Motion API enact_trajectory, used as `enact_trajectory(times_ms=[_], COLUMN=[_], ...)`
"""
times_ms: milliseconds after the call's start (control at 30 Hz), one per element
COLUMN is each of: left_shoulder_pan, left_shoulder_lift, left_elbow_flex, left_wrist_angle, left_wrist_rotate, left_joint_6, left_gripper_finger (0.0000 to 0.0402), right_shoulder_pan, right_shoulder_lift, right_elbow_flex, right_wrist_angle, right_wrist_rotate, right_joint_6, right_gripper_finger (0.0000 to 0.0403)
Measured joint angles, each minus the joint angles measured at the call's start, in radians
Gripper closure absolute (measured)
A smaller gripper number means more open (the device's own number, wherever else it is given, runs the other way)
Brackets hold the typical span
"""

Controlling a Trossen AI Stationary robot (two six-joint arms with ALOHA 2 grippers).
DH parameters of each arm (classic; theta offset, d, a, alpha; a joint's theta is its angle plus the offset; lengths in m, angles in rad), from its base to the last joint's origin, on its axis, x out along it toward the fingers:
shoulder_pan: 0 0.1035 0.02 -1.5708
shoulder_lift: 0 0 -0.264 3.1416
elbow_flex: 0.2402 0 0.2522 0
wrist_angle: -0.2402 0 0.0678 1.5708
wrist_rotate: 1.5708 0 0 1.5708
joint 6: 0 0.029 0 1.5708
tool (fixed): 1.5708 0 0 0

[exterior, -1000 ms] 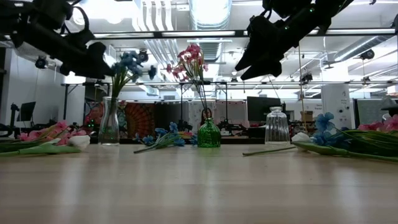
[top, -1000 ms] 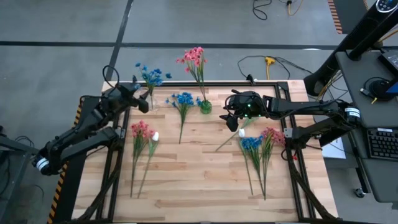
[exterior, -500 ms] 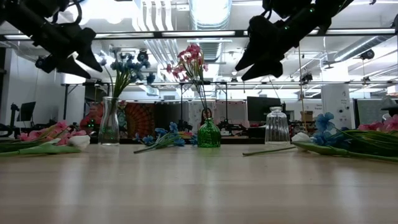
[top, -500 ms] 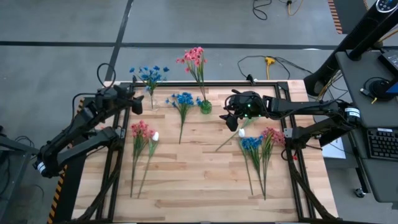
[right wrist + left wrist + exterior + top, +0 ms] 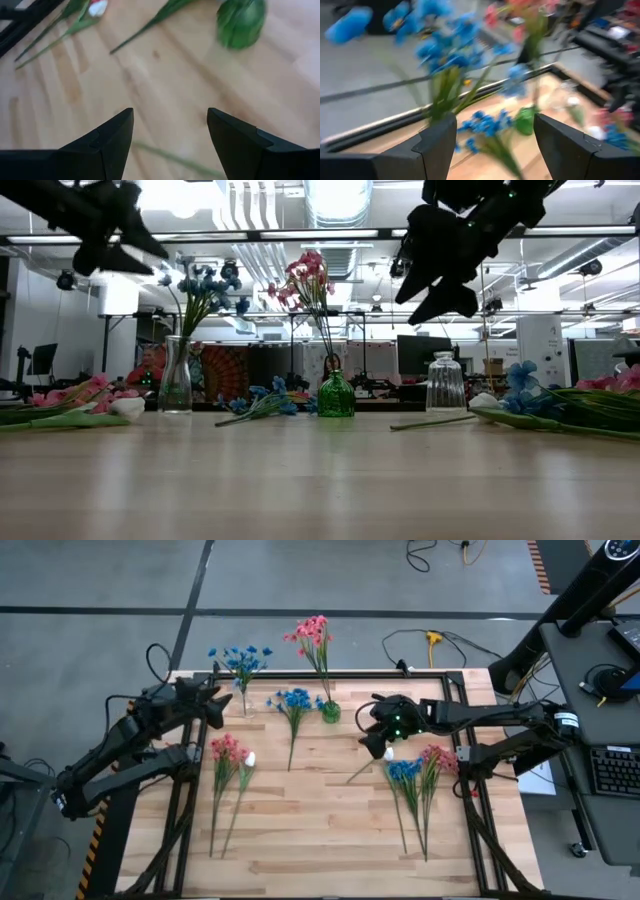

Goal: Sort flowers into vase by color
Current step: Put the top white flower into the right transparent vase

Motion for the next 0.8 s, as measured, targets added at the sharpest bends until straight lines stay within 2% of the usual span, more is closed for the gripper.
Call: enact_trajectory(times_ms=[233, 467, 633, 800], left_shoulder_pan=[-0.184, -0.299, -0.381, -0.448], left_shoulder_lift=[-0.029, 0.002, 0.057, 0.110], left_elbow_flex=[0.052, 0.096, 0.064, 0.088], left_wrist_angle=[0.087, 0.146, 0.237, 0.217], left_wrist_rotate=[-0.006, -0.001, 0.032, -0.081], left_joint_6=[0.043, 0.104, 0.114, 0.156], left_gripper_finger=[0.0155, 0.0155, 0.0155, 0.0155], right_shoulder_pan=[0.051, 0.058, 0.058, 0.058], right_shoulder_lift=[0.000, 0.000, 0.000, 0.000], right_elbow_flex=[0.000, 0.000, 0.000, 0.000], right_wrist_angle=[-0.130, -0.259, -0.272, -0.271], right_wrist_rotate=[-0.006, -0.006, -0.005, -0.005], right_joint_6=[0.101, 0.131, -0.004, -0.115], right_gripper_finger=[0.0158, 0.0158, 0.0158, 0.0158])
